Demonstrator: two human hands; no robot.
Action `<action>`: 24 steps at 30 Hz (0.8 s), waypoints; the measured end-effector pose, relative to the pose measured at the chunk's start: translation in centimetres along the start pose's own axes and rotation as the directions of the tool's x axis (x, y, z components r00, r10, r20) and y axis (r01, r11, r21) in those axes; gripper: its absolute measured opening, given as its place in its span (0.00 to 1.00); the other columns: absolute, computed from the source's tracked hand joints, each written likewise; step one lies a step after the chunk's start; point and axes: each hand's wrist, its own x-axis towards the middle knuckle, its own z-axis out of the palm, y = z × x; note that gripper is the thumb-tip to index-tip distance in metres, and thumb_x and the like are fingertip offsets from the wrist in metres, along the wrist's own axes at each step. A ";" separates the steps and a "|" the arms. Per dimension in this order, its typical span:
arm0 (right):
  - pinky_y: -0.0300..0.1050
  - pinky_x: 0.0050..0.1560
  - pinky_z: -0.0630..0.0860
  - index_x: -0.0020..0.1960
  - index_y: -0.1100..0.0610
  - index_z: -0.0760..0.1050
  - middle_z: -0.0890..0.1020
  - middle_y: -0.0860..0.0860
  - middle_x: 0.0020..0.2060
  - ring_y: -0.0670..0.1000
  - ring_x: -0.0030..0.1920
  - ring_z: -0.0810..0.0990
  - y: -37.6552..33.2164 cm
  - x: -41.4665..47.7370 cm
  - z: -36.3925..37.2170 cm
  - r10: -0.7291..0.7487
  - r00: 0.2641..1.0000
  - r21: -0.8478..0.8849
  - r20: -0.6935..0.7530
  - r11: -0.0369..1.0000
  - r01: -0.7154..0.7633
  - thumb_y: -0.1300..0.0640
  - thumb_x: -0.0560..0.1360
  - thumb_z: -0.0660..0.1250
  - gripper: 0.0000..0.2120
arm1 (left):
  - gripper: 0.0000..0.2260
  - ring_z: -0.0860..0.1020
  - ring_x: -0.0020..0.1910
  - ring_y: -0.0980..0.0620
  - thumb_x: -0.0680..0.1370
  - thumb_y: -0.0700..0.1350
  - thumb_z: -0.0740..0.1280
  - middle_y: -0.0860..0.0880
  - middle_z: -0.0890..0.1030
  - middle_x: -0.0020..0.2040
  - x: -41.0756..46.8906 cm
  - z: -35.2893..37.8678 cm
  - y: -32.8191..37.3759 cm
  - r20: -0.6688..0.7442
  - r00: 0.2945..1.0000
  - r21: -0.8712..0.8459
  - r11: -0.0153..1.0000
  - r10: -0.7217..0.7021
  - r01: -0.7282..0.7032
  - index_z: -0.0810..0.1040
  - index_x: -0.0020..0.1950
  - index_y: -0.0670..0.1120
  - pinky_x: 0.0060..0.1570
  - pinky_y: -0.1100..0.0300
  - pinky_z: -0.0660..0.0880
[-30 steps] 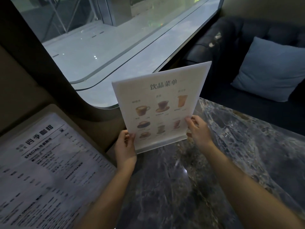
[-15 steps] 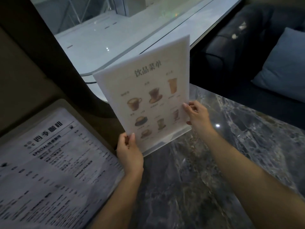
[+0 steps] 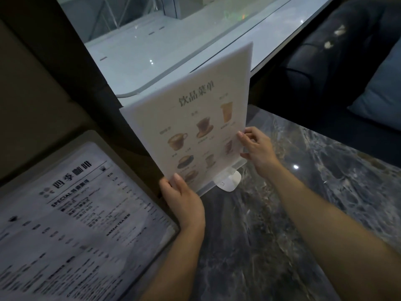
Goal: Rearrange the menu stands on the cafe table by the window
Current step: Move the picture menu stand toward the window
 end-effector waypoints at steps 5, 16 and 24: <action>0.46 0.36 0.70 0.40 0.48 0.75 0.75 0.49 0.37 0.50 0.40 0.74 0.2 2.1 1.1 0.014 0.997 -0.019 0.073 1.000 -0.013 0.50 0.74 0.65 0.05 | 0.12 0.75 0.46 0.62 0.80 0.47 0.57 0.49 0.74 0.53 0.5 0.9 0.0 -0.103 0.994 -0.074 0.997 0.025 -0.032 0.69 0.60 0.42 0.36 0.79 0.71; 0.56 0.44 0.78 0.43 0.44 0.75 0.77 0.50 0.43 0.54 0.47 0.77 0.7 4.6 2.8 0.012 0.985 -0.062 0.170 0.998 -0.002 0.46 0.73 0.64 0.03 | 0.14 0.75 0.51 0.58 0.79 0.47 0.59 0.49 0.73 0.58 0.8 1.8 -0.3 -0.183 0.983 -0.153 0.988 -0.002 -0.026 0.66 0.64 0.47 0.39 0.80 0.71; 0.59 0.47 0.79 0.43 0.41 0.75 0.78 0.47 0.42 0.53 0.48 0.77 1.1 4.5 2.9 0.019 0.985 -0.078 0.171 0.997 -0.006 0.44 0.72 0.64 0.03 | 0.14 0.74 0.53 0.55 0.79 0.48 0.59 0.49 0.72 0.59 0.9 1.8 -0.3 -0.169 0.985 -0.152 0.988 -0.014 -0.012 0.65 0.65 0.48 0.39 0.80 0.71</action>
